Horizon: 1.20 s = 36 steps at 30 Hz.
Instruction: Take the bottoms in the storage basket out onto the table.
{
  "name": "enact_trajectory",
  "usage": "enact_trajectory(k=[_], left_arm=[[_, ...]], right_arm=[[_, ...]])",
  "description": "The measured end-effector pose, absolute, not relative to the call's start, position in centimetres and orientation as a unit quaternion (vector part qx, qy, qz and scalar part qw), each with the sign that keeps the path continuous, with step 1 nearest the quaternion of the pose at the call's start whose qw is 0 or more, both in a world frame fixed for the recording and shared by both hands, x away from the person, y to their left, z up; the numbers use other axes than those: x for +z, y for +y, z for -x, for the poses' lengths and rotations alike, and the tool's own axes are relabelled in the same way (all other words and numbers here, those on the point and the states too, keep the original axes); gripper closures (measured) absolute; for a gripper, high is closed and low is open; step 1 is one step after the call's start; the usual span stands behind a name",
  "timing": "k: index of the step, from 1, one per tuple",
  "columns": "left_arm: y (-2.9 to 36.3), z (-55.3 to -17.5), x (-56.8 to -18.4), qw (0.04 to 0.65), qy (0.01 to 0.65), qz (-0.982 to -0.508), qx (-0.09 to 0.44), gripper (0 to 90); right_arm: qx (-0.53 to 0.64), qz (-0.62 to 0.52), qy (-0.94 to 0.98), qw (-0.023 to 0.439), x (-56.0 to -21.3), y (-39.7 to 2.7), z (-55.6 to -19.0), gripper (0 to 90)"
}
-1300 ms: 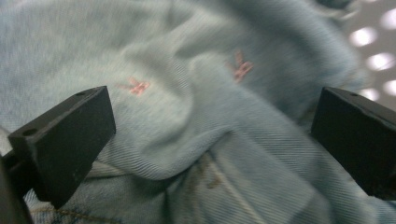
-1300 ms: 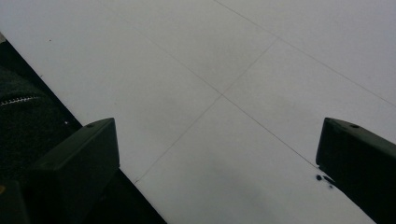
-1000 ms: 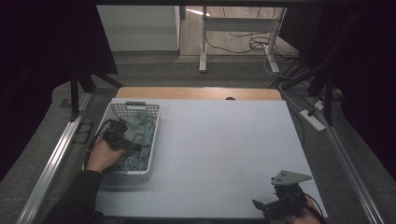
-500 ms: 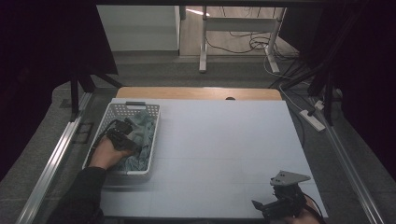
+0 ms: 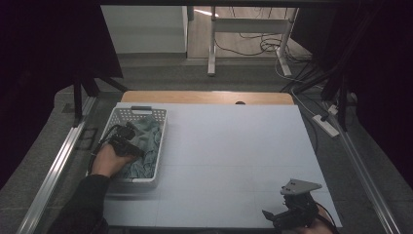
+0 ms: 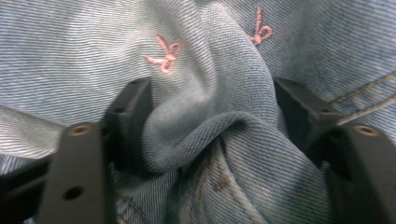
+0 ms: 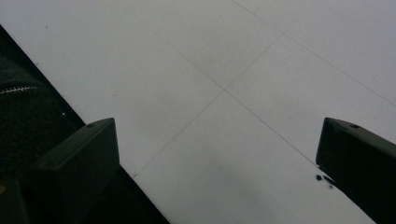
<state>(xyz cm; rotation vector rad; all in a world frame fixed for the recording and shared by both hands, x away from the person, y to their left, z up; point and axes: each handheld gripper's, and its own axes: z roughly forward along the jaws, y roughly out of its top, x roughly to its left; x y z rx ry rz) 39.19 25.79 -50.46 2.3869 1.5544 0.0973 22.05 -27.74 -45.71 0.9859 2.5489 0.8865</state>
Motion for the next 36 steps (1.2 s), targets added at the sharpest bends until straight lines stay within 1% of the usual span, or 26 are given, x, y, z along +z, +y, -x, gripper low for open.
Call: enact_trajectory(k=[3,5,6,15,19,28,36], left_arm=[[25.9,-39.1,-50.4,0.151,0.547,-0.823,0.03,43.5],[26.1,-39.1,-50.3,0.158,0.552,-0.818,0.025,49.9],[26.1,-39.1,-50.3,0.159,0.556,-0.815,0.023,55.2],[26.3,-38.9,-49.8,0.175,0.558,-0.811,0.027,63.2],[26.4,-38.9,-49.1,0.192,0.56,-0.806,0.023,74.7],[26.8,-38.5,-48.1,0.216,0.547,-0.808,0.026,76.9],[27.1,-37.8,-45.9,0.254,0.54,-0.801,0.05,77.2]], right_arm=[[0.304,-0.338,0.881,0.135,-45.7,-27.7,-22.0,0.0],[0.303,-0.336,0.881,0.135,-45.7,-27.7,-22.0,0.0],[0.303,-0.336,0.882,0.135,-45.7,-27.7,-22.0,0.0],[0.304,-0.33,0.884,0.135,-45.7,-27.6,-22.0,0.0],[0.306,-0.329,0.883,0.134,-45.7,-27.6,-21.9,0.0],[0.305,-0.327,0.884,0.135,-45.7,-27.6,-21.9,0.0],[0.306,-0.325,0.885,0.134,-45.7,-27.6,-21.9,0.0]])
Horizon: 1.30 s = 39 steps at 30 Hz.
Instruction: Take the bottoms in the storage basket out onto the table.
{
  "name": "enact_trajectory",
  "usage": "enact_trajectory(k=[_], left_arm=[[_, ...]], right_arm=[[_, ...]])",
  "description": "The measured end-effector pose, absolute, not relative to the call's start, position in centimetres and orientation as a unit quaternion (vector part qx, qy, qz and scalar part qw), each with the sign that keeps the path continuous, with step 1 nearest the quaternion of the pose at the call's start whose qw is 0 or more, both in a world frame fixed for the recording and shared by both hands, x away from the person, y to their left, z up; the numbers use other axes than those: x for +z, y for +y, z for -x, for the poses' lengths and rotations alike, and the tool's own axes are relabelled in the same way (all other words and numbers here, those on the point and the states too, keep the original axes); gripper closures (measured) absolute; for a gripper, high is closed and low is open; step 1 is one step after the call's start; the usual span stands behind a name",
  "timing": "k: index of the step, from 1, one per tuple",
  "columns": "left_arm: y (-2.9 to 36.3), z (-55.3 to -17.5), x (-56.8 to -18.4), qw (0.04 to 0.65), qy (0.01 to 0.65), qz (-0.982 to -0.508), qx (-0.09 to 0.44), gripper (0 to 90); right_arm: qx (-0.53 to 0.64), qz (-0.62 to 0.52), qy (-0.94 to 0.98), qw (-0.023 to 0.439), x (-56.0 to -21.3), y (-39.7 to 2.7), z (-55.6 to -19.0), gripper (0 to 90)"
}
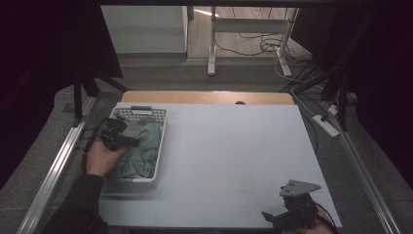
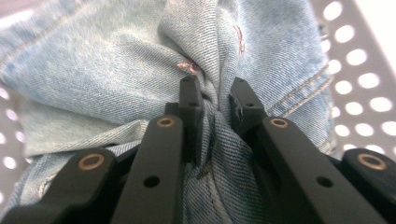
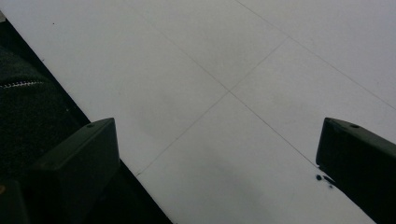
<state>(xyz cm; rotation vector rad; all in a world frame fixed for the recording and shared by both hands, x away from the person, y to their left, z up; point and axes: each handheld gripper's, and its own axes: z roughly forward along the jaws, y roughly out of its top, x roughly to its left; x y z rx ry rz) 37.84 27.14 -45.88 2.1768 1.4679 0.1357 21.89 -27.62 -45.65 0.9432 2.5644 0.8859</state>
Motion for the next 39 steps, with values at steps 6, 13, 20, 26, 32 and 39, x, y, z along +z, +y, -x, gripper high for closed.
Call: enact_trajectory(k=[6,13,20,26,32,39], left_arm=[[27.2,-37.3,-44.4,0.276,0.532,-0.798,0.063,77.5],[28.0,-36.6,-42.9,0.308,0.524,-0.791,0.071,78.0],[28.6,-35.9,-41.2,0.347,0.519,-0.777,0.079,78.1],[28.3,-35.6,-40.0,0.357,0.51,-0.777,0.095,78.2],[28.7,-35.1,-38.6,0.386,0.501,-0.768,0.1,78.5],[28.7,-34.7,-37.1,0.413,0.489,-0.761,0.106,79.3]], right_arm=[[0.306,-0.325,0.885,0.134,-45.7,-27.6,-21.9,0.0],[0.306,-0.324,0.885,0.134,-45.7,-27.6,-21.9,0.0],[0.305,-0.324,0.885,0.135,-45.7,-27.6,-21.9,0.0],[0.307,-0.328,0.882,0.138,-45.6,-27.6,-21.9,0.0],[0.328,-0.341,0.87,0.14,-45.4,-28.1,-21.8,0.0],[0.351,-0.356,0.855,0.139,-45.2,-28.7,-21.8,0.0]])
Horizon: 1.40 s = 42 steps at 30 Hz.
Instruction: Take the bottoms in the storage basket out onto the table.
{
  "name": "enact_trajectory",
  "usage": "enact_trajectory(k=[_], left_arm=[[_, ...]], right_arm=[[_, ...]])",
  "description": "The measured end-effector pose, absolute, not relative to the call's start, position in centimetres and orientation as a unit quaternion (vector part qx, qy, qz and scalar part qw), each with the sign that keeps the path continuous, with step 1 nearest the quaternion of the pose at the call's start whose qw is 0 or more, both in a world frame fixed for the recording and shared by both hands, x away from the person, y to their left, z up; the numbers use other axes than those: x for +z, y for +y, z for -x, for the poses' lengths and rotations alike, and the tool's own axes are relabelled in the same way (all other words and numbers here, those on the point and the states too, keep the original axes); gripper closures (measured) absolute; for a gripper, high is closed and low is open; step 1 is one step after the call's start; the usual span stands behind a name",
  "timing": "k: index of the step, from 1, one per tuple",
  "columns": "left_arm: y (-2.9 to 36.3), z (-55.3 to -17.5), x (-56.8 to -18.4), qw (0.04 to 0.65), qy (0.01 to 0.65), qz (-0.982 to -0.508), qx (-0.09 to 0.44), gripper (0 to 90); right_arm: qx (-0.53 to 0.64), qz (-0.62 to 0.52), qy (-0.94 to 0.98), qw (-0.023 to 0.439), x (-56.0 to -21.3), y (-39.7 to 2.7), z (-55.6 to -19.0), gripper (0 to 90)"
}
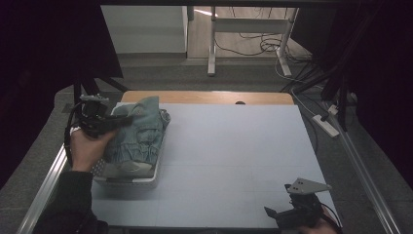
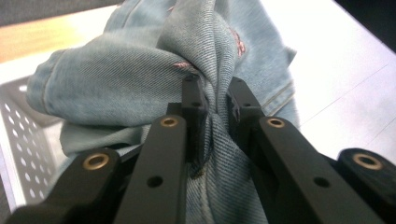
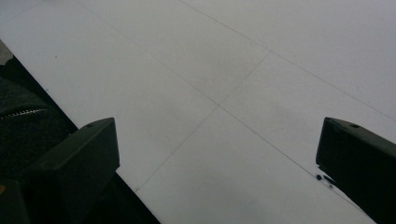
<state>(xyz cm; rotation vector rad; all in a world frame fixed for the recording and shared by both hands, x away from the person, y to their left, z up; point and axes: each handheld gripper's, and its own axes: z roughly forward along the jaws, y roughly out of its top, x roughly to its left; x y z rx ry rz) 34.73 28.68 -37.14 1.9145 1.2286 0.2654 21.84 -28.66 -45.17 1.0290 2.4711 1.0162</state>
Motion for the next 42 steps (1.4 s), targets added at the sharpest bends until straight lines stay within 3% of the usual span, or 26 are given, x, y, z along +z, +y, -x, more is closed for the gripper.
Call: enact_trajectory(k=[22,42], left_arm=[[28.9,-35.7,-34.2,0.444,0.479,-0.749,0.111,79.7],[27.3,-36.0,-29.0,0.495,0.44,-0.74,0.114,79.7]], right_arm=[[0.338,-0.351,0.863,0.135,-45.3,-28.4,-22.0,0.0],[0.336,-0.353,0.863,0.134,-45.3,-28.4,-22.0,0.0]])
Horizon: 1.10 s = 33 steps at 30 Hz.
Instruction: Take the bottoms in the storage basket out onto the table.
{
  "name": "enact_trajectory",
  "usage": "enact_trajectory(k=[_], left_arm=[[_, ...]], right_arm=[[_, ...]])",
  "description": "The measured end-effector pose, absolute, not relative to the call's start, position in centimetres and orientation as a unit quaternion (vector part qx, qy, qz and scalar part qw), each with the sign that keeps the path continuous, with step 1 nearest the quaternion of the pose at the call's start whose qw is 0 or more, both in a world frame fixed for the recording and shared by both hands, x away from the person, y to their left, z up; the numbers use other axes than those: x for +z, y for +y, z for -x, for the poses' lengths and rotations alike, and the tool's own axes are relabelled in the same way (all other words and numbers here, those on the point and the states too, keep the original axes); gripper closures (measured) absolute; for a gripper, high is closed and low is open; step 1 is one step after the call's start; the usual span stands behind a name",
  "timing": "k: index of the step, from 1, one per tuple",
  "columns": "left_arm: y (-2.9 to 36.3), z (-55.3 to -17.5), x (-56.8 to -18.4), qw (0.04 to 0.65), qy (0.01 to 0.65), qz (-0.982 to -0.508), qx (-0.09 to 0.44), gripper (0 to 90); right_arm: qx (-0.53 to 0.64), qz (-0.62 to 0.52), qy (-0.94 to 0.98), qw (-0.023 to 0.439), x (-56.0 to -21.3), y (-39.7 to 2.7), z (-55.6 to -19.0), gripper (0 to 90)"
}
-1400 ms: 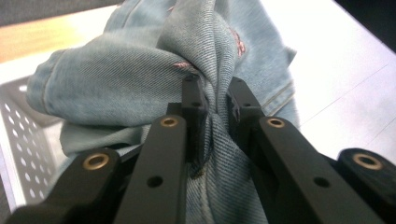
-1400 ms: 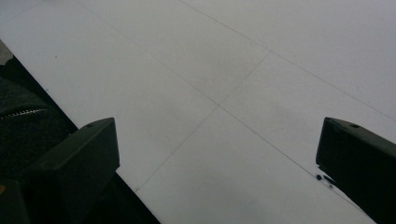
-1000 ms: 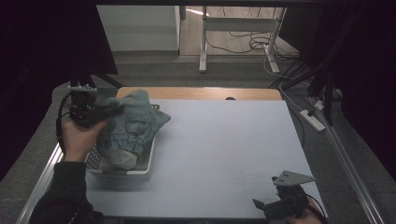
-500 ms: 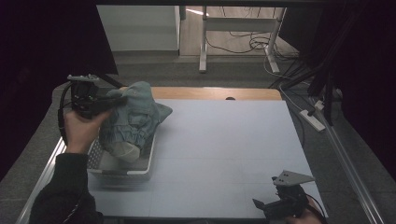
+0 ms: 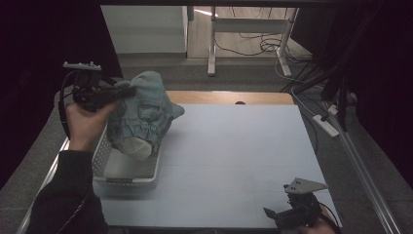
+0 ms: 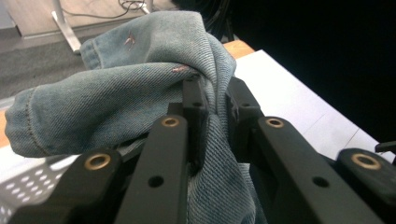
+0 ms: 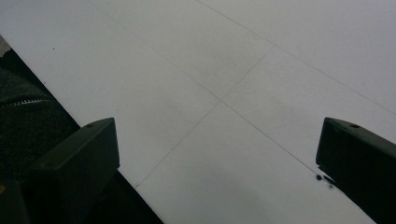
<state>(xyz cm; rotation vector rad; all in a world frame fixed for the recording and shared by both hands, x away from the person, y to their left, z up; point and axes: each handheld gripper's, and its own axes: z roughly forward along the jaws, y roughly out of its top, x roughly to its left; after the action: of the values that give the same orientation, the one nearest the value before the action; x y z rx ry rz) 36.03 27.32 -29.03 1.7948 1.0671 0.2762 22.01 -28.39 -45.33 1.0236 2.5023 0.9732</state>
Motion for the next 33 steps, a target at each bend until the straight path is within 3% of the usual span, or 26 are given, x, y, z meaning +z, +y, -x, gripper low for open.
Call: enact_trajectory(k=[15,33], left_arm=[[24.7,-36.2,-25.0,0.519,0.401,-0.745,0.121,79.8],[19.5,-37.3,-23.6,0.524,0.354,-0.767,0.108,79.8]], right_arm=[[0.339,-0.356,0.861,0.133,-45.3,-28.5,-22.1,0.0],[0.344,-0.357,0.858,0.132,-45.3,-28.6,-22.0,0.0]])
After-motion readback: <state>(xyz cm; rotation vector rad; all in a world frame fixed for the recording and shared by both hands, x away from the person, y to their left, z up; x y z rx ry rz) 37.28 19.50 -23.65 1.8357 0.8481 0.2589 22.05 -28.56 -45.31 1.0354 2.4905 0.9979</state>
